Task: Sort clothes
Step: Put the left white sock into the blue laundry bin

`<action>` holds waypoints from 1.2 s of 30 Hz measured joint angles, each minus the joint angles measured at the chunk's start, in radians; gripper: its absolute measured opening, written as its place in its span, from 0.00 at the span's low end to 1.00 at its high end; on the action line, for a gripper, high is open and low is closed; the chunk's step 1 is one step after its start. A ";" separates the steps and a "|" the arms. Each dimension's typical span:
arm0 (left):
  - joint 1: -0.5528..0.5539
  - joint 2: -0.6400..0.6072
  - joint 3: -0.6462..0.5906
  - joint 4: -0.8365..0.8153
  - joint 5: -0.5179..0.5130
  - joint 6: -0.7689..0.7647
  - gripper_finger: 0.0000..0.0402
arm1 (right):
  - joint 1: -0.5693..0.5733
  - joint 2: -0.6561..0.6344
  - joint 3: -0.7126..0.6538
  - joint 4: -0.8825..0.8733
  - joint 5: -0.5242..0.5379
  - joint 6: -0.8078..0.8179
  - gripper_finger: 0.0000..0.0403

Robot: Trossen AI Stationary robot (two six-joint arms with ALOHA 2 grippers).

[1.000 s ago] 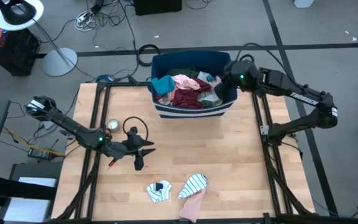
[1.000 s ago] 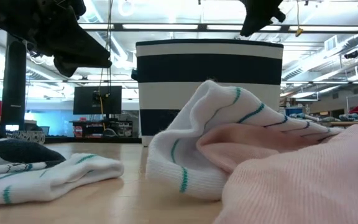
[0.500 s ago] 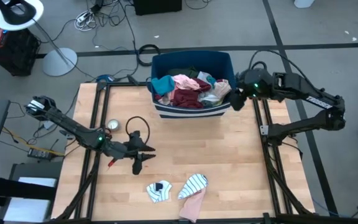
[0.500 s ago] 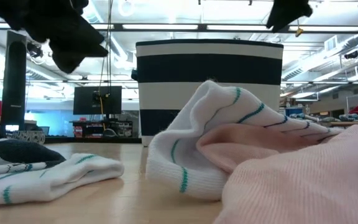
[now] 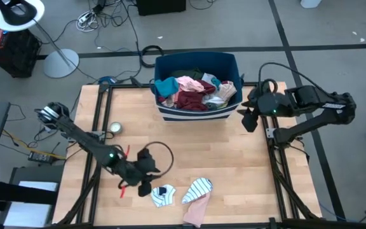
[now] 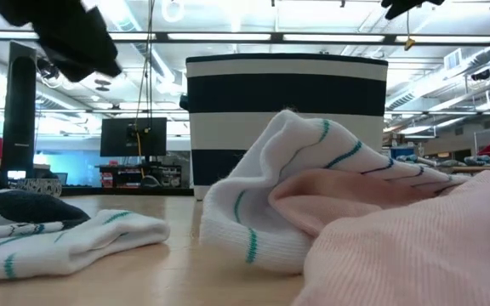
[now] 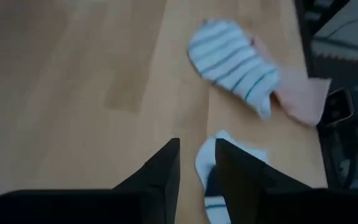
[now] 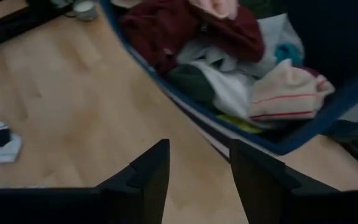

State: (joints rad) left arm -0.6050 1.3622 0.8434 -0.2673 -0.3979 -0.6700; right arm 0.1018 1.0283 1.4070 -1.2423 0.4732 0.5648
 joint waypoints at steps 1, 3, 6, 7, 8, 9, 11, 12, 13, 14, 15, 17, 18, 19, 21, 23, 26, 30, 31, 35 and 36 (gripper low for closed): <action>-0.004 0.025 0.015 -0.014 0.005 -0.017 0.26 | 0.022 0.001 0.000 0.000 0.005 0.012 0.42; -0.008 0.066 0.032 -0.041 0.017 -0.042 0.26 | 0.063 0.001 0.000 0.000 0.006 0.044 0.42; -0.008 0.118 0.038 -0.055 0.041 -0.081 0.26 | 0.125 0.006 0.000 0.000 0.010 0.086 0.41; -0.008 0.134 0.038 -0.054 0.052 -0.095 0.26 | 0.144 0.008 -0.001 -0.001 0.009 0.097 0.41; -0.008 0.150 0.038 -0.050 0.062 -0.106 0.26 | 0.163 0.013 -0.001 -0.002 0.009 0.110 0.41; -0.008 0.164 0.038 -0.043 0.082 -0.119 0.26 | 0.181 0.017 -0.001 -0.003 0.009 0.119 0.41; -0.009 0.191 0.038 -0.031 0.115 -0.140 0.26 | 0.214 0.029 -0.001 -0.004 0.010 0.136 0.41; -0.009 0.206 0.038 -0.018 0.132 -0.149 0.26 | 0.230 0.034 -0.001 -0.007 0.014 0.146 0.41; -0.012 0.220 0.038 -0.007 0.147 -0.153 0.26 | 0.247 0.042 -0.001 -0.012 0.021 0.156 0.41; -0.014 0.235 0.038 0.005 0.162 -0.154 0.26 | 0.262 0.049 -0.001 -0.021 0.031 0.169 0.41; -0.017 0.250 0.038 0.022 0.177 -0.154 0.26 | 0.275 0.056 -0.001 -0.028 0.040 0.178 0.41; -0.020 0.277 0.039 0.054 0.199 -0.154 0.26 | 0.300 0.071 -0.001 -0.050 0.059 0.202 0.41; -0.023 0.290 0.039 0.063 0.208 -0.154 0.26 | 0.311 0.079 -0.001 -0.059 0.065 0.214 0.41; -0.024 0.304 0.039 0.068 0.210 -0.154 0.26 | 0.321 0.085 -0.001 -0.064 0.073 0.224 0.41; -0.025 0.334 0.039 0.071 0.211 -0.161 0.26 | 0.342 0.099 -0.001 -0.065 0.086 0.237 0.41; -0.025 0.366 0.039 0.069 0.226 -0.189 0.26 | 0.361 0.111 -0.001 -0.065 0.093 0.249 0.41; -0.013 0.391 0.043 0.066 0.278 -0.242 0.22 | 0.386 0.128 -0.001 -0.065 0.096 0.264 0.41; -0.010 0.370 0.041 0.061 0.299 -0.214 0.04 | 0.418 0.153 -0.001 -0.065 0.099 0.292 0.41; -0.010 0.353 0.038 0.046 0.306 -0.207 0.03 | 0.425 0.161 -0.001 -0.065 0.099 0.299 0.41; -0.003 0.233 0.039 -0.006 0.243 -0.175 0.01 | 0.465 0.203 -0.001 -0.077 0.109 0.315 0.41; -0.002 0.199 0.040 -0.029 0.222 -0.174 0.01 | 0.477 0.217 -0.001 -0.086 0.133 0.320 0.41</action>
State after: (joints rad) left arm -0.6069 1.5609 0.8833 -0.2958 -0.1764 -0.8441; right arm 0.5789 1.2451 1.4058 -1.3286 0.6062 0.8844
